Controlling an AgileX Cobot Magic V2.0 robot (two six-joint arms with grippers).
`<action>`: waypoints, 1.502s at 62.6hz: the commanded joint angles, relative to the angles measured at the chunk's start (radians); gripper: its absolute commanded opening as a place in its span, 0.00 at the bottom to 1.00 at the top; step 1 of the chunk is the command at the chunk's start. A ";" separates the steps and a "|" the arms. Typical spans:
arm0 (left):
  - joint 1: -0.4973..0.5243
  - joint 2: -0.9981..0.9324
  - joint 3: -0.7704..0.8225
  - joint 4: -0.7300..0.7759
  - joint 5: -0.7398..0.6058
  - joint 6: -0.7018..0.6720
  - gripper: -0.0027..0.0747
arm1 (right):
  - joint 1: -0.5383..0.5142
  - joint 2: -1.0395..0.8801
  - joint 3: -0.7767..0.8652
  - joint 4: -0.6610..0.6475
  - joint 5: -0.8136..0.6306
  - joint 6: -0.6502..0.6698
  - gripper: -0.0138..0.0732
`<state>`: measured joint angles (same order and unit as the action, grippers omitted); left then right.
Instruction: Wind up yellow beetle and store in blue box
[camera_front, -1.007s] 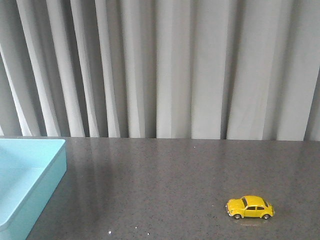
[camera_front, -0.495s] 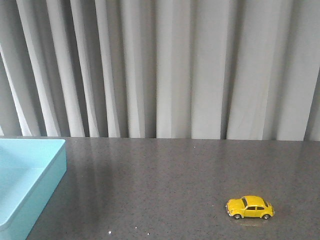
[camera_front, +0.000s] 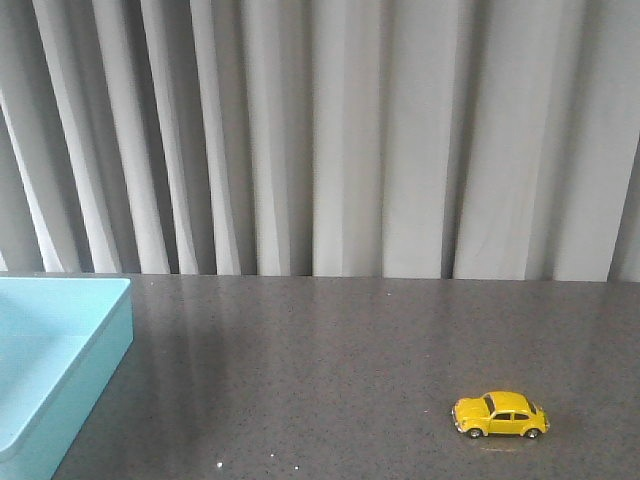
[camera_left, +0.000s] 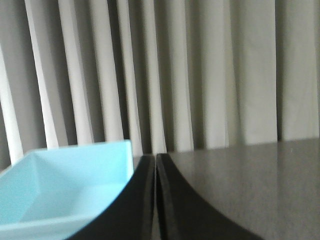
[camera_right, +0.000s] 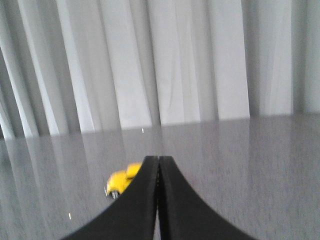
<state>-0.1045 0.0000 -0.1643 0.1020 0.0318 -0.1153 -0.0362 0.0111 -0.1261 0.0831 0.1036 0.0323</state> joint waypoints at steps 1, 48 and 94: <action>0.003 0.077 -0.136 -0.003 -0.021 -0.004 0.03 | -0.005 0.073 -0.142 0.000 -0.025 -0.018 0.15; 0.003 0.811 -0.638 -0.003 0.497 -0.004 0.03 | -0.005 0.776 -0.586 -0.083 0.438 -0.023 0.15; 0.003 0.894 -0.638 -0.002 0.474 -0.001 0.64 | -0.005 0.842 -0.586 -0.117 0.426 -0.065 0.78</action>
<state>-0.1045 0.8987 -0.7673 0.1020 0.5721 -0.1153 -0.0362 0.8533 -0.6843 -0.0223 0.6027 -0.0210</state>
